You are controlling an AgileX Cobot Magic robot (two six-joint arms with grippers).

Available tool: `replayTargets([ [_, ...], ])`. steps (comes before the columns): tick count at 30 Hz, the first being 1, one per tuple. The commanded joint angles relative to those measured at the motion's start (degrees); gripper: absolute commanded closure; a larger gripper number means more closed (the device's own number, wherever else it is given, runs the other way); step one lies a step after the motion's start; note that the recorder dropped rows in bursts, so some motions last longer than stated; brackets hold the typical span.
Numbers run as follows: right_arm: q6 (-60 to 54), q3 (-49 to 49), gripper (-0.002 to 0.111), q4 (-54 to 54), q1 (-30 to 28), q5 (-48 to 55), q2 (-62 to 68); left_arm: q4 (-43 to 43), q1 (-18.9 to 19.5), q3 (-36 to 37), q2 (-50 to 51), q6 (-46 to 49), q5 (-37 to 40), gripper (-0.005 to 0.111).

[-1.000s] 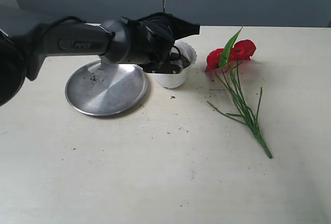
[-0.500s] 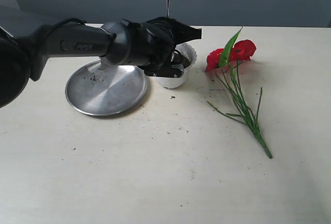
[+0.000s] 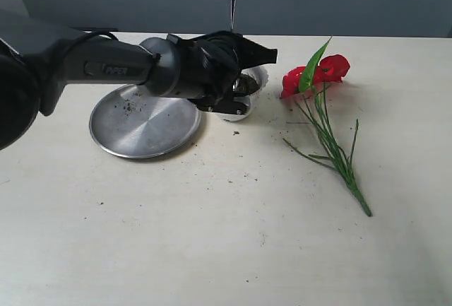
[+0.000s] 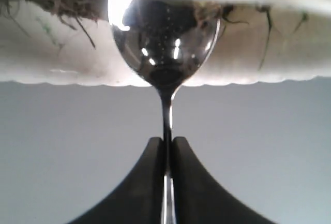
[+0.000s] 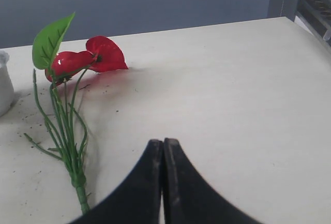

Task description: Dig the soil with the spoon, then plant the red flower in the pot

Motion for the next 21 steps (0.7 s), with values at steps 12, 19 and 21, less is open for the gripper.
replayTargets([
  [12, -0.1, 0.1, 0.108, -0.1, -0.2, -0.9, -0.2, -1.5, -2.0, 3.9, -3.0, -3.7, -0.7, 0.106],
  [19, -0.1, 0.1, 0.108, 0.1, -0.2, -0.7, -0.2, -1.5, -2.0, 3.9, -6.1, -2.9, 1.0, 0.106],
  [21, -0.1, 0.1, 0.108, 0.1, -0.2, -0.7, -0.2, -1.5, -2.0, 3.3, -6.3, -2.1, 1.0, 0.106],
])
